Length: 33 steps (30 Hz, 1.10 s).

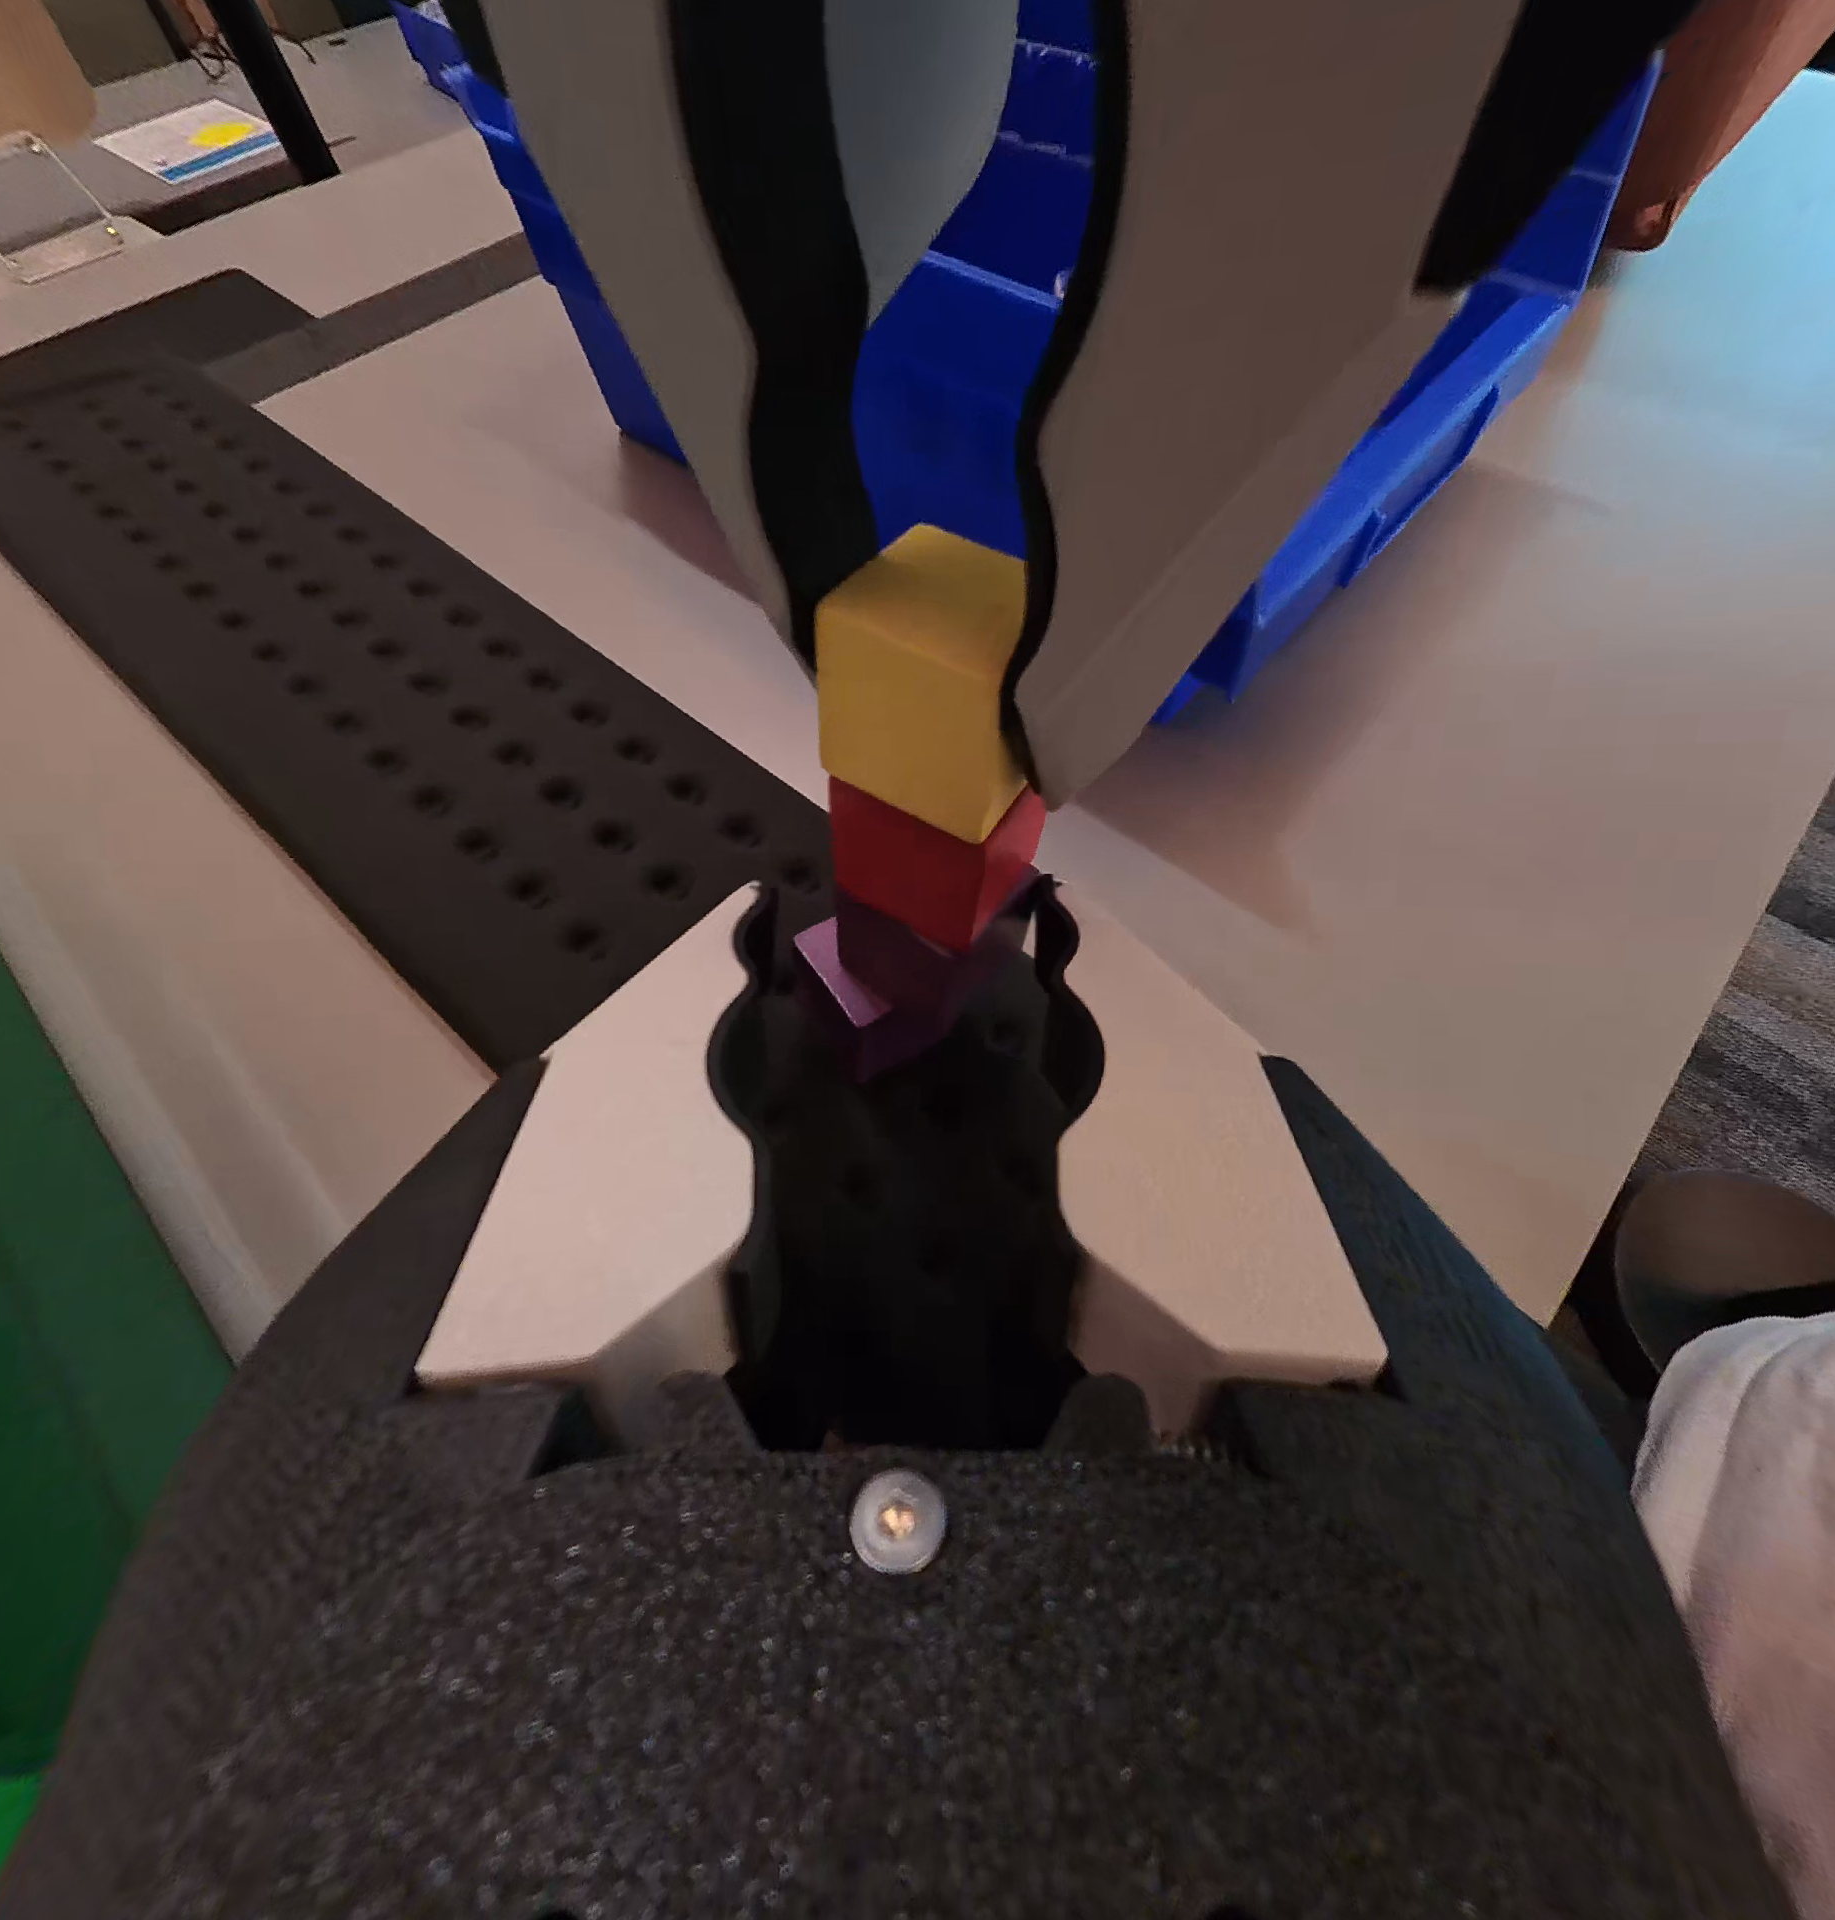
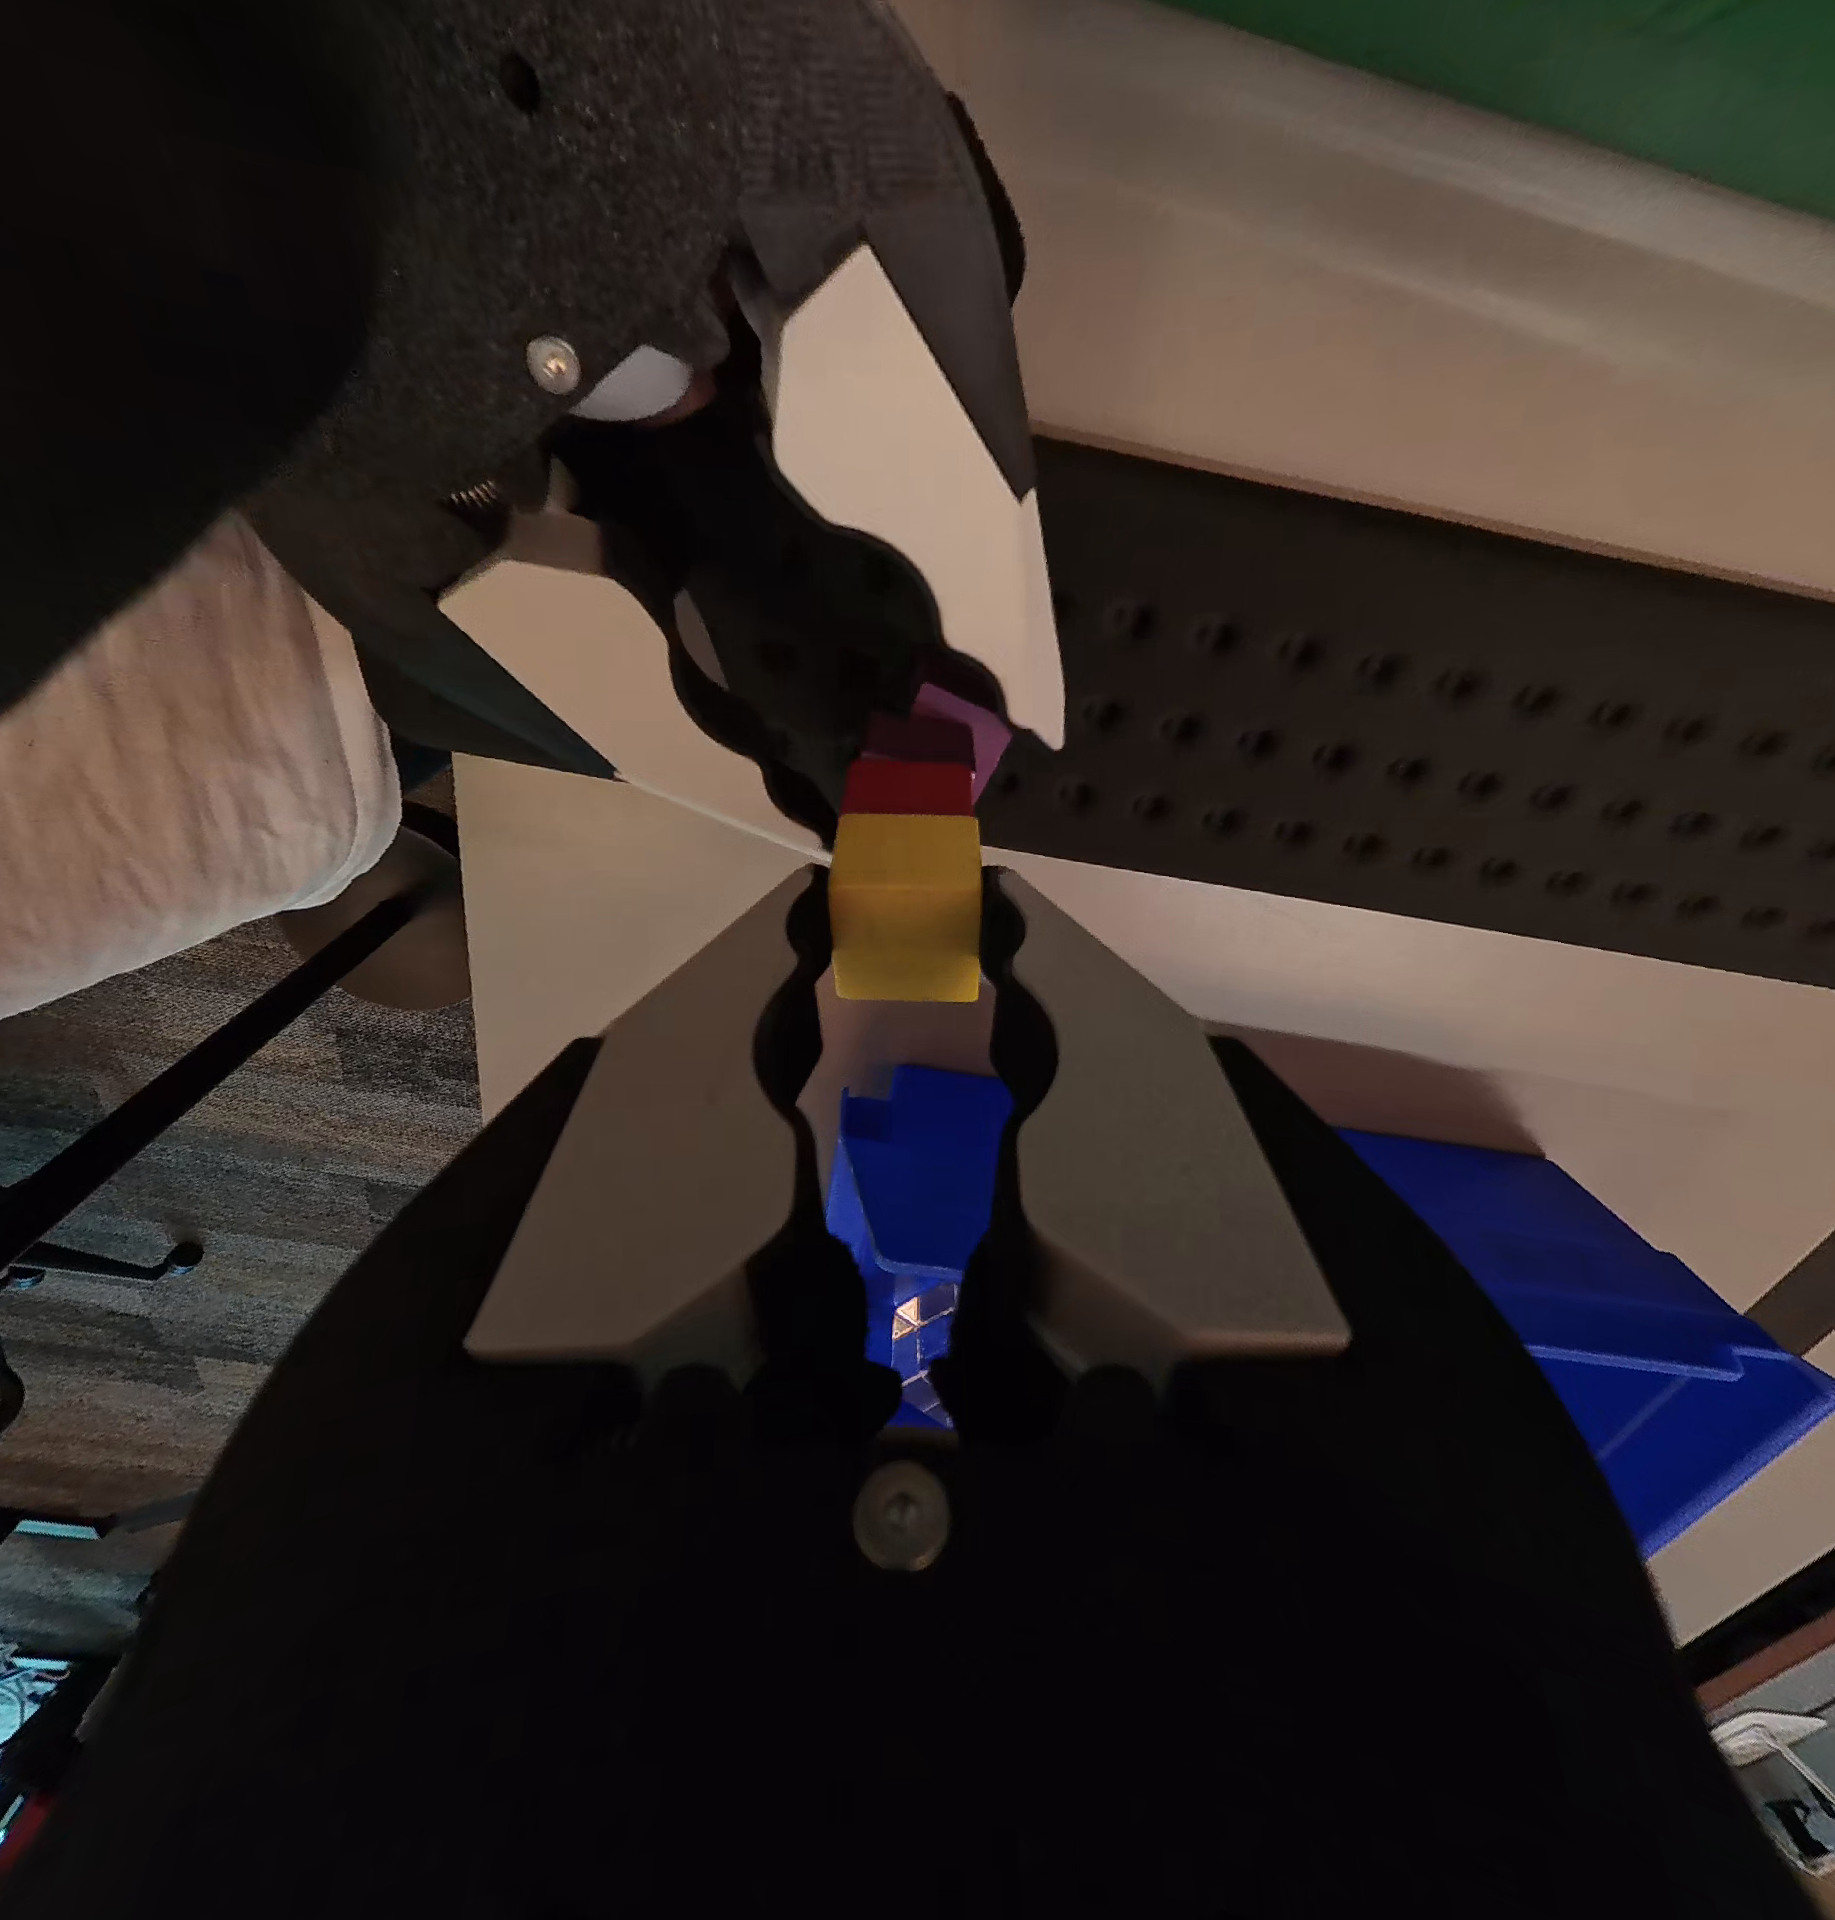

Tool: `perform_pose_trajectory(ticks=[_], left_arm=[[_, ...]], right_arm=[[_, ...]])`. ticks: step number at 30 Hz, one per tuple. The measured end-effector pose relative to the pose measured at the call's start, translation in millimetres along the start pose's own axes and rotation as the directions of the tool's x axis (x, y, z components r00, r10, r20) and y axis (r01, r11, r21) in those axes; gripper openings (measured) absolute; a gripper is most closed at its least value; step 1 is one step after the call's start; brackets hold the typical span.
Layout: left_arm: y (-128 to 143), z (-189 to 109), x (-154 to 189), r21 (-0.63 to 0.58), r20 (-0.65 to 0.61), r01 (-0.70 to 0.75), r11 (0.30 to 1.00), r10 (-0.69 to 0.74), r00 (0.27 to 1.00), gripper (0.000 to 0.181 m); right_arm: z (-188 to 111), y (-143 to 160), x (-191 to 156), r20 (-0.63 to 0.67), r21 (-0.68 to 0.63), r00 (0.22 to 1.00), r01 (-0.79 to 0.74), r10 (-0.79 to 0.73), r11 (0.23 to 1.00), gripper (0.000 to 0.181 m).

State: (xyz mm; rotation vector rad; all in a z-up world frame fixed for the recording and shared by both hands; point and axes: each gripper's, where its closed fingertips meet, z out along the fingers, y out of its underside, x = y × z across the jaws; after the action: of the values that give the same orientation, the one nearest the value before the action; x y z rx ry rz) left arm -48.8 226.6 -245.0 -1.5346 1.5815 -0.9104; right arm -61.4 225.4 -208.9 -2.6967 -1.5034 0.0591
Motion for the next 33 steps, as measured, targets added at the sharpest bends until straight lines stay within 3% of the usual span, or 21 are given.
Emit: perform_pose_trajectory(ticks=[15,22,28,33], left_arm=[[5,-4,2,-0.003,0.0,0.008,1.0,-0.008,1.0,0.038],[5,-5,0,0.01,0.035,0.041,0.999,-0.042,0.999,0.036],[6,-9,-4,0.019,0.047,0.054,0.998,-0.054,0.997,0.035],[8,-9,-4,0.023,0.044,0.069,0.997,-0.07,0.997,0.034]], right_arm=[[0,-5,6,0.027,-0.01,0.999,-0.017,0.018,1.0,0.027],[-12,-6,13,-0.029,0.027,0.999,-0.027,0.028,0.999,0.027],[-26,10,16,-0.035,0.089,0.993,-0.113,0.117,0.99,0.027],[-17,21,6,-0.002,0.121,0.986,-0.166,0.168,0.979,0.028]])
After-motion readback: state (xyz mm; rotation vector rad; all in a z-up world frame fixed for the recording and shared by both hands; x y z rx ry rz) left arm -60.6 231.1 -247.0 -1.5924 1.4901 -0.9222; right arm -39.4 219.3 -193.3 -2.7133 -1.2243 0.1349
